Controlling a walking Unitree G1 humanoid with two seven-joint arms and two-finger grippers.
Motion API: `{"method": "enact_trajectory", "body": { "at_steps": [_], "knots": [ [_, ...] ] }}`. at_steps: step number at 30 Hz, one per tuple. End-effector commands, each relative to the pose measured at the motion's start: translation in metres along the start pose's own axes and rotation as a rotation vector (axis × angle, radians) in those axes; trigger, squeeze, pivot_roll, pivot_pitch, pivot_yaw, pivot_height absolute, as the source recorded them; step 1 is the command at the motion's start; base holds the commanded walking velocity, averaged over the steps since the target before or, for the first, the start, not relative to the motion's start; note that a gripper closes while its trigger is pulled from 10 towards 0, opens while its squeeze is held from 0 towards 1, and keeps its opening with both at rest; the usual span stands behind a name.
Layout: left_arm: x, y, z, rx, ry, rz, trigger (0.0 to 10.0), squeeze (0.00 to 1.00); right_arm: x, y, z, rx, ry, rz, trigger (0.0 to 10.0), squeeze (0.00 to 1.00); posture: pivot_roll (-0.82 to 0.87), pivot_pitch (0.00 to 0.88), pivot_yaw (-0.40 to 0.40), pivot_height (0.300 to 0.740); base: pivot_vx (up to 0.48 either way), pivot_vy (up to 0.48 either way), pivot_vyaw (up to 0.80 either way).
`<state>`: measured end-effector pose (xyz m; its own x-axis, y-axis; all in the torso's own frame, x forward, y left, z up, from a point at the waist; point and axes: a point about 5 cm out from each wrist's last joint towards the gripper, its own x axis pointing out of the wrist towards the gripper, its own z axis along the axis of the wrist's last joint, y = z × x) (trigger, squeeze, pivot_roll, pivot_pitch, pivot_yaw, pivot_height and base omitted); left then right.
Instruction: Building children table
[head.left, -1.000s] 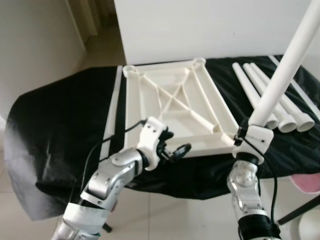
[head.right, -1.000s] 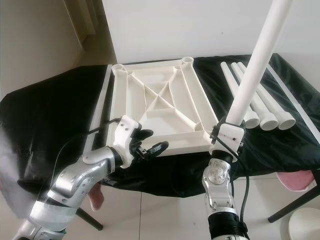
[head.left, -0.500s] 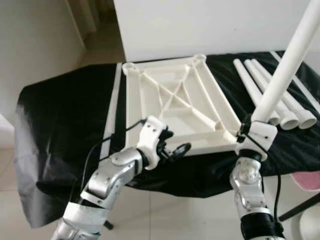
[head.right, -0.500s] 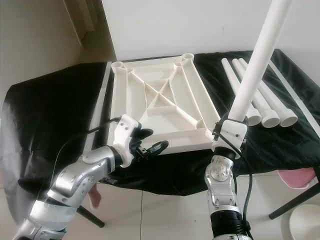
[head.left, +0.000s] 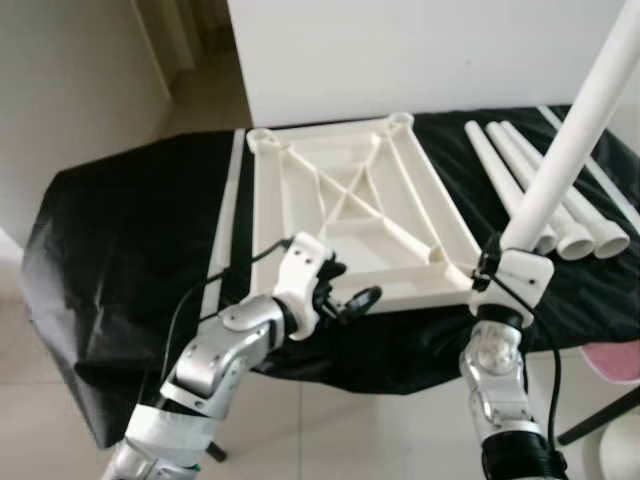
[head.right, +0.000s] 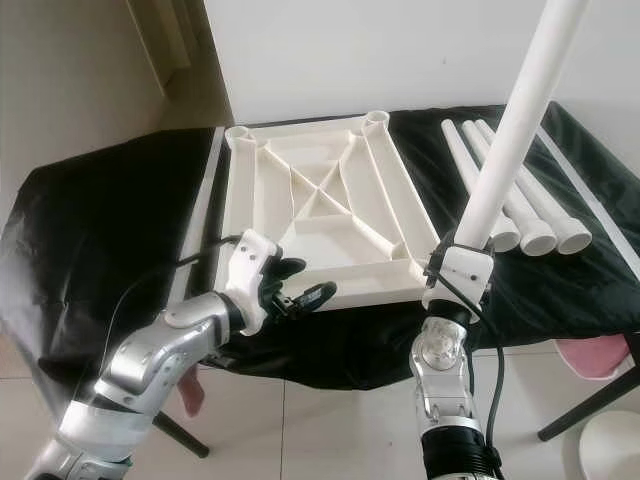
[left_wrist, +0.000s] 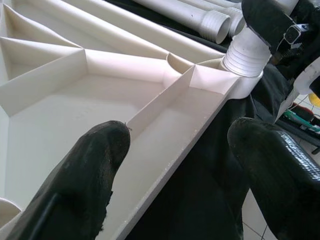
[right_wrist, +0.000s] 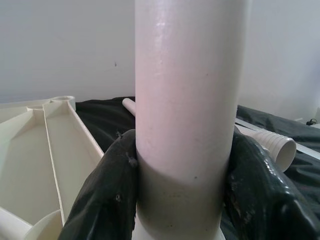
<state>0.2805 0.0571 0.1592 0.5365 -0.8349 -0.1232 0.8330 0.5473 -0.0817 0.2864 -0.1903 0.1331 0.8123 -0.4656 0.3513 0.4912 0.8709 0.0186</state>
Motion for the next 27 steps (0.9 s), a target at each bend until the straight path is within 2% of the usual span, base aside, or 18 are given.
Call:
{"method": "enact_trajectory", "body": {
  "at_steps": [1,2,3,9,10,11,12,13,17,19,21,24,26,27],
  "knots": [
    [-0.001,-0.005,0.001,0.002,0.005,-0.093,10.0,0.00,-0.007,-0.006,-0.016,-0.014,0.089,-0.023,10.0,0.04,-0.05,0.000,0.066,0.740,0.000,0.000,0.00],
    [-0.001,-0.005,0.001,0.002,0.006,-0.092,10.0,0.00,-0.007,-0.006,-0.015,-0.005,0.087,-0.017,10.0,0.85,-0.05,0.000,0.066,0.740,0.000,0.000,0.00],
    [-0.001,-0.005,0.001,0.002,0.005,-0.092,10.0,0.00,-0.006,-0.006,-0.015,-0.001,0.081,-0.013,10.0,1.00,-0.05,0.000,0.064,0.740,0.000,0.000,0.00],
    [-0.001,-0.005,0.001,0.000,0.005,-0.091,10.0,0.00,-0.003,-0.006,-0.013,0.011,0.064,0.011,10.0,1.00,-0.05,0.000,0.062,0.740,0.000,0.000,0.00],
    [-0.001,-0.005,0.001,0.000,0.004,-0.090,10.0,0.00,0.002,-0.007,-0.010,0.015,0.050,0.044,10.0,1.00,-0.05,0.000,0.062,0.740,0.000,0.000,0.00],
    [-0.001,-0.004,0.002,0.000,0.003,-0.089,10.0,0.00,0.007,-0.006,-0.009,0.022,0.042,0.081,10.0,0.73,-0.05,0.000,0.062,0.740,0.000,0.000,0.00],
    [-0.001,-0.004,0.002,0.000,0.003,-0.089,10.0,0.00,0.007,-0.006,-0.009,0.022,0.042,0.081,10.0,0.73,-0.05,0.000,0.062,0.740,0.000,0.000,0.00],
    [-0.001,-0.004,0.002,0.001,0.002,-0.088,10.0,0.00,0.014,-0.007,-0.005,0.021,0.020,0.115,10.0,0.00,-0.05,0.000,0.062,0.740,0.000,0.000,0.00],
    [-0.001,-0.003,0.003,0.002,0.002,-0.087,10.0,0.00,0.031,-0.004,-0.001,0.093,0.044,0.247,10.0,0.00,-0.05,0.000,0.064,0.740,0.000,0.000,0.00],
    [-0.001,-0.003,0.003,0.002,0.002,-0.087,10.0,0.00,0.033,-0.003,-0.001,0.105,0.051,0.269,10.0,0.00,-0.05,0.000,0.064,0.740,0.000,0.000,0.00],
    [0.000,-0.003,0.003,0.004,0.002,-0.087,10.0,0.00,0.037,0.003,-0.001,0.118,0.069,0.374,10.0,0.00,-0.06,0.000,0.066,0.740,0.000,0.000,0.00],
    [0.000,-0.003,0.003,0.005,0.002,-0.087,10.0,0.00,0.039,0.005,0.000,0.124,0.074,0.424,10.0,0.00,-0.06,0.000,0.066,0.740,0.000,0.000,0.00],
    [0.000,-0.002,0.004,0.008,0.001,-0.087,10.0,0.00,0.043,0.009,0.003,0.113,0.058,0.540,10.0,0.00,-0.06,0.000,0.068,0.740,0.000,0.000,0.00],
    [0.000,-0.002,0.005,0.009,0.000,-0.086,10.0,0.00,0.045,0.011,0.003,0.127,0.074,0.620,7.8,0.00,-0.06,0.000,0.067,0.740,0.000,0.000,0.00]
  ]
}}
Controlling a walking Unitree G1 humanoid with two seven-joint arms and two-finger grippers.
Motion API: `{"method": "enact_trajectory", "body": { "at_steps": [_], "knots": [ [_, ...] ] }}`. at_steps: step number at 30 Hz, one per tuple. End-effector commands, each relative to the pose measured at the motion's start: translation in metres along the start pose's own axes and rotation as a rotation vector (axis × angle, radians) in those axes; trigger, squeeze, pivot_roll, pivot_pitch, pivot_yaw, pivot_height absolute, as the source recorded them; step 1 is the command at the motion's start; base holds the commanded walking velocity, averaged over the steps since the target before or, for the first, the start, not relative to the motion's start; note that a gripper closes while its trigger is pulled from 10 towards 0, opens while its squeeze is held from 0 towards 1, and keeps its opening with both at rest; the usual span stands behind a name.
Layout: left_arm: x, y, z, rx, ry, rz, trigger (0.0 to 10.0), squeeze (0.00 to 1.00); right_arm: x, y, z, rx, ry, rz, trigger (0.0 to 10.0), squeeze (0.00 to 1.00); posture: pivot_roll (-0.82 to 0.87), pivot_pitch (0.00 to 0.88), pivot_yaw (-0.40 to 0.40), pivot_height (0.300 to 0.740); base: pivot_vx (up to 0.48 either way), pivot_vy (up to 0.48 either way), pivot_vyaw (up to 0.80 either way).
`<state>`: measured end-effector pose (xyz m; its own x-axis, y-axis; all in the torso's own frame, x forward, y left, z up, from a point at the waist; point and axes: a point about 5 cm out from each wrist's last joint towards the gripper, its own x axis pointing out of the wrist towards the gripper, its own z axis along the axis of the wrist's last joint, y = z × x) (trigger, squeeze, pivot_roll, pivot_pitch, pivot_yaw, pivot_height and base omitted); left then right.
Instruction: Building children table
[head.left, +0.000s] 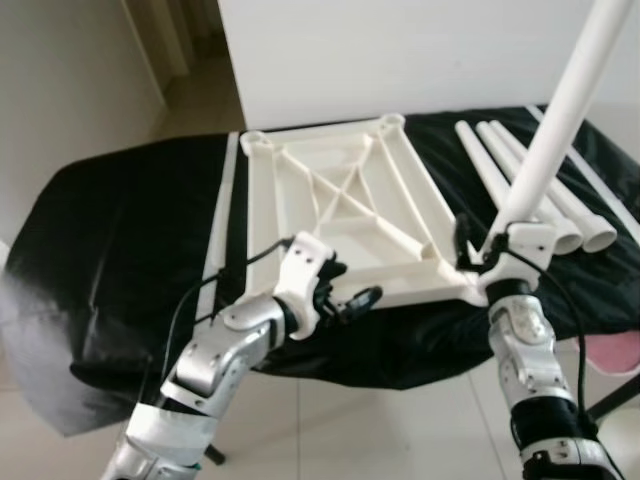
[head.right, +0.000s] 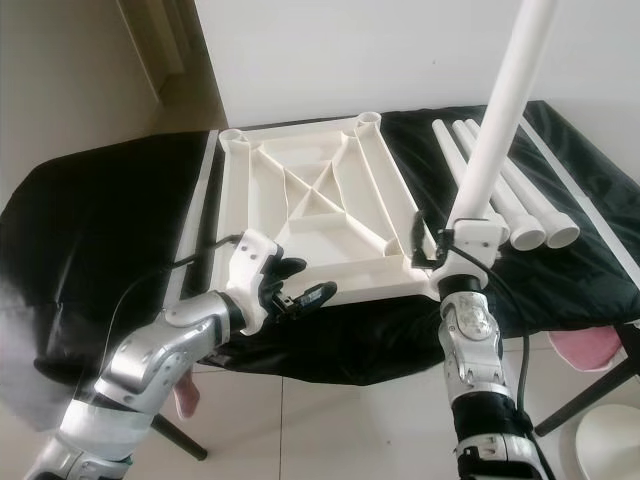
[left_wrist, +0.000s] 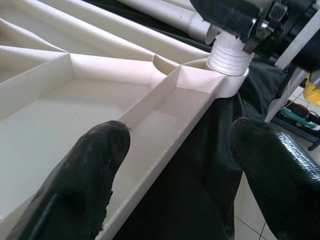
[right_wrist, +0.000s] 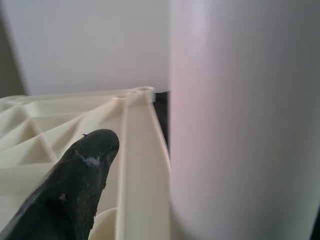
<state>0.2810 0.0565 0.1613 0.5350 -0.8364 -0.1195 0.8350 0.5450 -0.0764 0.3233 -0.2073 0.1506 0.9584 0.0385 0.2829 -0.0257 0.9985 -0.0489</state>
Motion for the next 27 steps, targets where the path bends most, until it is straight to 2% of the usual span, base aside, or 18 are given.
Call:
{"method": "enact_trajectory", "body": {
  "at_steps": [1,2,3,8,12,20,21,22,23,27],
  "knots": [
    [-0.001,-0.002,0.003,0.004,0.003,-0.084,10.0,0.00,0.005,0.006,0.001,0.018,0.012,0.088,7.8,0.00,-0.06,0.000,0.067,0.740,0.000,0.000,0.00],
    [-0.001,-0.001,0.004,0.006,0.001,-0.081,10.0,0.00,0.006,0.005,0.000,0.027,0.029,0.156,3.3,0.00,-0.05,0.000,0.067,0.740,0.000,0.000,0.00],
    [-0.001,-0.001,0.005,0.007,-0.002,-0.079,10.0,0.00,0.007,0.002,-0.001,0.049,0.047,0.211,0.0,0.00,-0.05,0.000,0.065,0.740,0.000,0.000,0.00],
    [-0.002,0.000,0.006,0.009,-0.009,-0.071,10.0,0.00,0.006,-0.009,-0.004,0.081,0.084,0.279,0.0,0.00,-0.05,0.000,0.059,0.740,0.000,0.000,0.00],
    [-0.002,0.000,0.007,0.008,-0.012,-0.068,10.0,0.00,0.002,-0.015,-0.010,0.081,0.108,0.270,0.0,0.00,-0.05,0.000,0.056,0.740,0.000,0.000,0.00],
    [-0.003,-0.001,0.006,0.004,-0.012,-0.064,10.0,0.00,-0.007,-0.016,-0.019,0.118,0.135,0.253,0.0,0.00,-0.05,0.000,0.057,0.740,0.000,0.000,0.00],
    [-0.003,-0.001,0.006,0.003,-0.013,-0.064,10.0,0.00,-0.008,-0.016,-0.020,0.127,0.137,0.250,1.7,0.00,-0.05,0.000,0.057,0.740,0.000,0.000,0.00],
    [-0.003,0.000,0.006,0.004,-0.012,-0.064,10.0,0.00,-0.009,-0.015,-0.020,0.127,0.135,0.241,7.9,0.00,-0.05,0.000,0.058,0.740,0.000,0.000,0.00],
    [-0.003,-0.001,0.006,0.004,-0.013,-0.066,10.0,0.00,-0.009,-0.014,-0.020,0.133,0.134,0.236,10.0,0.00,-0.05,0.000,0.058,0.740,0.000,0.000,0.00],
    [-0.002,-0.001,0.006,0.005,-0.013,-0.069,10.0,0.00,-0.010,-0.008,-0.018,0.107,0.132,0.195,10.0,0.00,-0.05,0.000,0.055,0.740,0.000,0.000,0.00]
  ]
}}
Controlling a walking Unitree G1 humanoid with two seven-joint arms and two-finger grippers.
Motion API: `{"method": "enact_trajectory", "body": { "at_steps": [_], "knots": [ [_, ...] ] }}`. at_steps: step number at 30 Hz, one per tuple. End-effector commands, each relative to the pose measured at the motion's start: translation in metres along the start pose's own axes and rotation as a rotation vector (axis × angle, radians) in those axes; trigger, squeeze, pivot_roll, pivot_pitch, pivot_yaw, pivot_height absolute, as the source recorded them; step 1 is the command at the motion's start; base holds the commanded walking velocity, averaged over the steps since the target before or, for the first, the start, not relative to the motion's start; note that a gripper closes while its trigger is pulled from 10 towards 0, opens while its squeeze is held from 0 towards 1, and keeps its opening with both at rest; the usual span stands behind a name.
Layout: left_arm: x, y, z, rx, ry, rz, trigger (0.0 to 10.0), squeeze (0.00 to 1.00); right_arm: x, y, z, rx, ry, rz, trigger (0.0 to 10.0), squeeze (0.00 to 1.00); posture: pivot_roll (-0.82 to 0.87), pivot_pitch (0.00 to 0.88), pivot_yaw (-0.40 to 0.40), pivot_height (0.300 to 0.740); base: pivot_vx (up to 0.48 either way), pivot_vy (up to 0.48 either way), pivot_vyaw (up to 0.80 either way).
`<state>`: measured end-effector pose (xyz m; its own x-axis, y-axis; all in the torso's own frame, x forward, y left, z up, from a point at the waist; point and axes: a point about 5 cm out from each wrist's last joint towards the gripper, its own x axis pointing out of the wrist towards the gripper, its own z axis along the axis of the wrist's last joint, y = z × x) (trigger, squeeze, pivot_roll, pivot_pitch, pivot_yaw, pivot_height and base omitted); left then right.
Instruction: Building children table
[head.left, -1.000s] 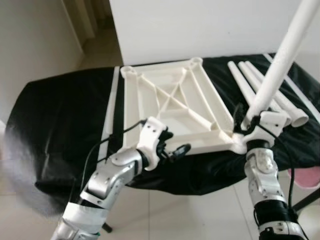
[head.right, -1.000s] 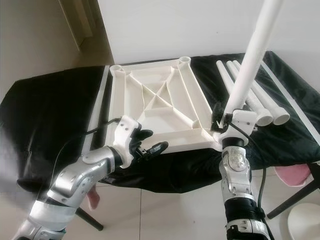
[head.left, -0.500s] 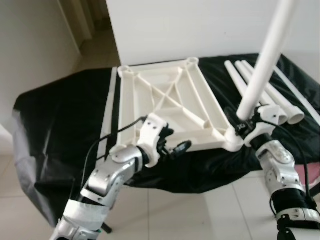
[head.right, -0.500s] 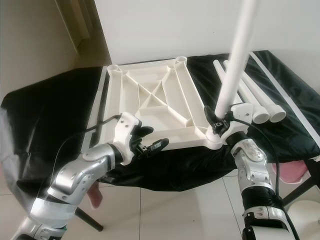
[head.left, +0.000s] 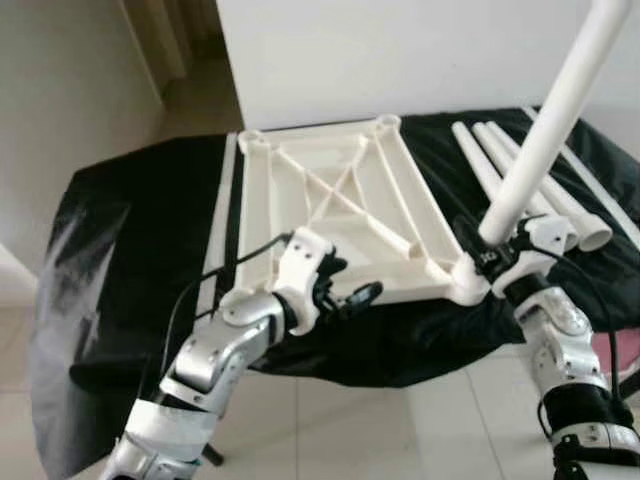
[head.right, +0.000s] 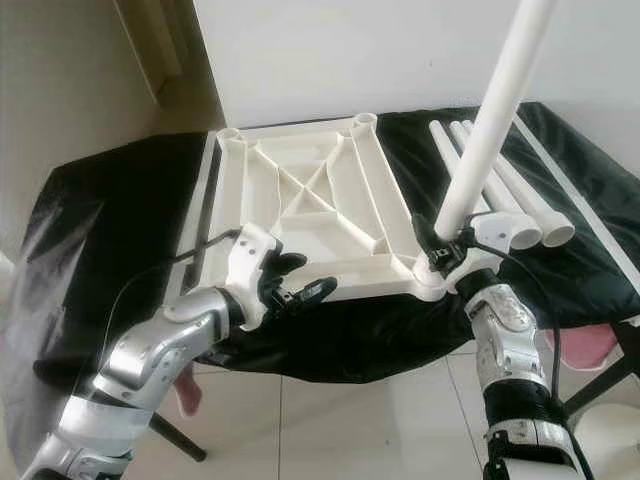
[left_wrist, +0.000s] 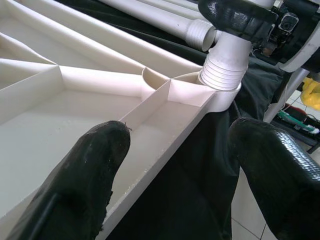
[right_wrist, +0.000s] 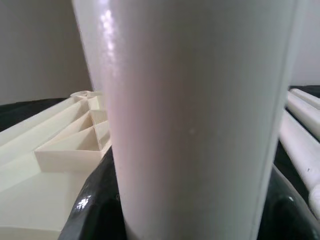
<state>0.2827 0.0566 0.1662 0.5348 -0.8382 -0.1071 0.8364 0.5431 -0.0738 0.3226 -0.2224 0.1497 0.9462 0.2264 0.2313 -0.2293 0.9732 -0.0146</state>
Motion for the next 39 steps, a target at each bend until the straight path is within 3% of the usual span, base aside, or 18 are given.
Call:
{"method": "enact_trajectory", "body": {
  "at_steps": [1,3,11,20,23,34,35,37,38,39],
  "knots": [
    [-0.002,-0.002,0.001,0.002,0.000,-0.068,10.0,0.00,-0.006,0.009,-0.019,0.008,0.092,-0.021,10.0,0.00,-0.06,0.000,0.053,0.740,0.000,0.000,0.00],
    [-0.002,-0.002,0.001,0.002,0.000,-0.069,10.0,0.00,-0.006,0.011,-0.020,-0.022,0.100,-0.045,10.0,0.00,-0.06,0.000,0.053,0.740,0.000,0.000,0.00],
    [-0.001,-0.005,0.000,0.000,0.000,-0.079,10.0,0.00,-0.004,0.026,-0.028,-0.100,0.182,-0.384,10.0,0.00,-0.06,0.000,0.044,0.740,0.000,0.000,0.00],
    [0.000,-0.005,0.001,0.005,-0.004,-0.081,10.0,0.00,-0.009,0.064,-0.028,-0.017,0.144,-0.579,10.0,0.00,-0.05,0.000,0.037,0.740,0.000,0.000,0.00],
    [0.000,-0.006,0.001,0.005,-0.005,-0.083,10.0,0.00,-0.008,0.072,-0.025,0.021,0.130,-0.574,10.0,0.00,-0.05,0.000,0.036,0.740,0.000,0.000,0.00],
    [0.000,-0.006,0.002,0.007,-0.007,-0.086,10.0,0.00,-0.007,0.078,-0.017,0.054,0.082,-0.531,10.0,0.00,-0.05,0.000,0.038,0.740,0.000,0.000,0.00],
    [0.000,-0.006,0.002,0.007,-0.007,-0.086,10.0,0.00,-0.006,0.079,-0.015,0.063,0.066,-0.505,10.0,0.68,-0.05,0.000,0.038,0.740,0.000,0.000,0.00],
    [0.000,-0.006,0.002,0.008,-0.007,-0.086,10.0,0.00,-0.006,0.080,-0.014,0.067,0.057,-0.491,10.0,0.68,-0.05,0.000,0.040,0.740,0.000,0.000,0.00],
    [0.000,-0.006,0.002,0.008,-0.007,-0.086,10.0,0.00,-0.005,0.081,-0.011,0.076,0.037,-0.470,10.0,1.00,-0.05,0.000,0.040,0.740,0.000,0.000,0.00],
    [0.000,-0.006,0.002,0.008,-0.007,-0.086,10.0,0.00,-0.005,0.081,-0.011,0.076,0.037,-0.470,10.0,1.00,-0.05,0.000,0.040,0.740,0.000,0.000,0.00]
  ]
}}
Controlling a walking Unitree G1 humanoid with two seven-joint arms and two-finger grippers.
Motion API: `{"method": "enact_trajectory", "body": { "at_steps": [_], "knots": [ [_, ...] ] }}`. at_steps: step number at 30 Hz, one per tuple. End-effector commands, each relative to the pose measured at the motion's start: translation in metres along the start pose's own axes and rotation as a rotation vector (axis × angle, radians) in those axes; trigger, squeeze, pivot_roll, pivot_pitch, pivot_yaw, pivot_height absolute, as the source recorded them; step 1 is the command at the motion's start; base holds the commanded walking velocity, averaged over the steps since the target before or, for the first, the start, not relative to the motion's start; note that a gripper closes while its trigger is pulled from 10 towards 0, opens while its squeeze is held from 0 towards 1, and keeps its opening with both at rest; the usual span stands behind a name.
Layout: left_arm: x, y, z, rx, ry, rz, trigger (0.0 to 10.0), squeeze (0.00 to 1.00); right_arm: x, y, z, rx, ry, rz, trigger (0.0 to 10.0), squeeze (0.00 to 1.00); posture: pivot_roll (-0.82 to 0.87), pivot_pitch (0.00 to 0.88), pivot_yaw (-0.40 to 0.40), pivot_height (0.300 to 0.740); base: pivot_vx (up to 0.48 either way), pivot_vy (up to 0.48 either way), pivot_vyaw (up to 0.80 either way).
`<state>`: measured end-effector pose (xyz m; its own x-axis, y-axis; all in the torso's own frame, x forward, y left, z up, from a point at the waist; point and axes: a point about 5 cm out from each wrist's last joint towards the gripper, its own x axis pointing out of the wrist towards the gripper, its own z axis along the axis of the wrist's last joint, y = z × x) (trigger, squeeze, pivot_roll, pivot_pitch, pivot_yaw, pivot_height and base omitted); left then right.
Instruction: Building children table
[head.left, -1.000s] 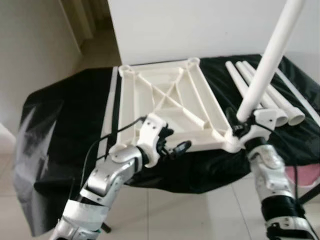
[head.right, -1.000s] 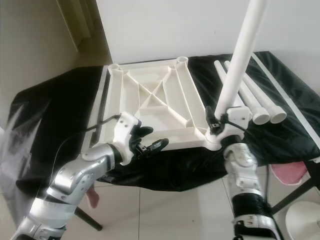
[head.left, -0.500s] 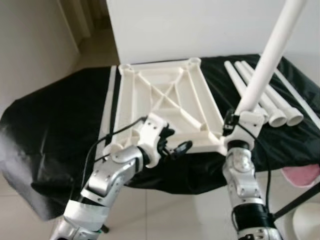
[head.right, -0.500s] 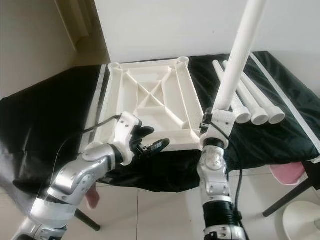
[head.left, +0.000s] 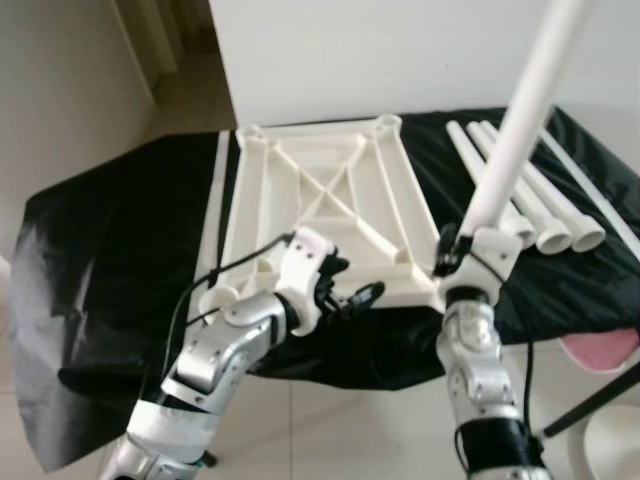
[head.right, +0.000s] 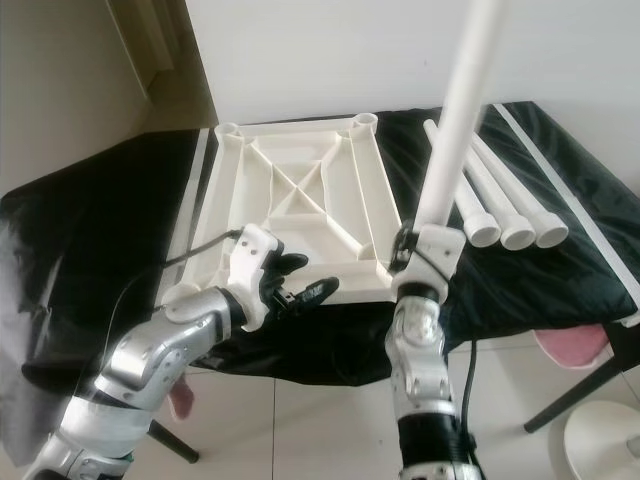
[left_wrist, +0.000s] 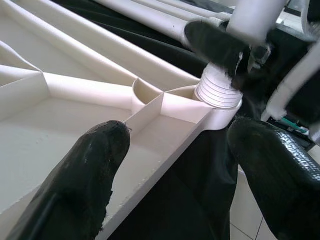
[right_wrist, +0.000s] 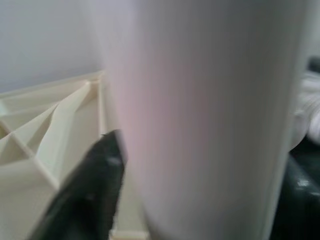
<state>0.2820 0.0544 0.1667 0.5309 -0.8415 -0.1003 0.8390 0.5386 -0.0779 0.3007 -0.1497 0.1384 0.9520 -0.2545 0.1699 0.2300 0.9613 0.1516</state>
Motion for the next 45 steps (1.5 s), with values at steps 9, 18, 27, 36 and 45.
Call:
{"method": "enact_trajectory", "body": {
  "at_steps": [9,18,27,36,45],
  "knots": [
    [-0.001,-0.004,0.001,0.012,0.001,-0.086,10.0,0.00,0.010,-0.002,0.006,-0.035,-0.017,0.288,10.0,0.00,-0.05,0.000,0.041,0.740,0.000,0.000,0.00],
    [-0.001,-0.009,0.001,0.041,0.016,-0.116,10.0,0.00,0.023,-0.025,0.006,-0.119,0.028,0.500,10.0,0.00,-0.06,0.000,0.045,0.740,0.000,0.000,0.00],
    [-0.001,-0.009,0.004,0.045,0.013,-0.120,10.0,0.00,0.030,-0.043,0.011,-0.171,0.068,0.686,10.0,0.00,-0.05,0.000,0.055,0.740,0.000,0.000,0.00],
    [-0.002,-0.008,0.007,0.052,0.013,-0.124,10.0,0.00,0.039,-0.057,0.025,-0.254,0.074,0.839,1.5,0.00,-0.06,0.000,0.065,0.740,0.000,0.000,0.00],
    [-0.003,-0.007,0.007,0.049,0.012,-0.119,10.0,0.00,0.037,-0.066,0.020,-0.220,0.144,0.865,0.0,0.00,-0.06,0.000,0.065,0.740,0.000,0.000,0.00]
  ]
}}
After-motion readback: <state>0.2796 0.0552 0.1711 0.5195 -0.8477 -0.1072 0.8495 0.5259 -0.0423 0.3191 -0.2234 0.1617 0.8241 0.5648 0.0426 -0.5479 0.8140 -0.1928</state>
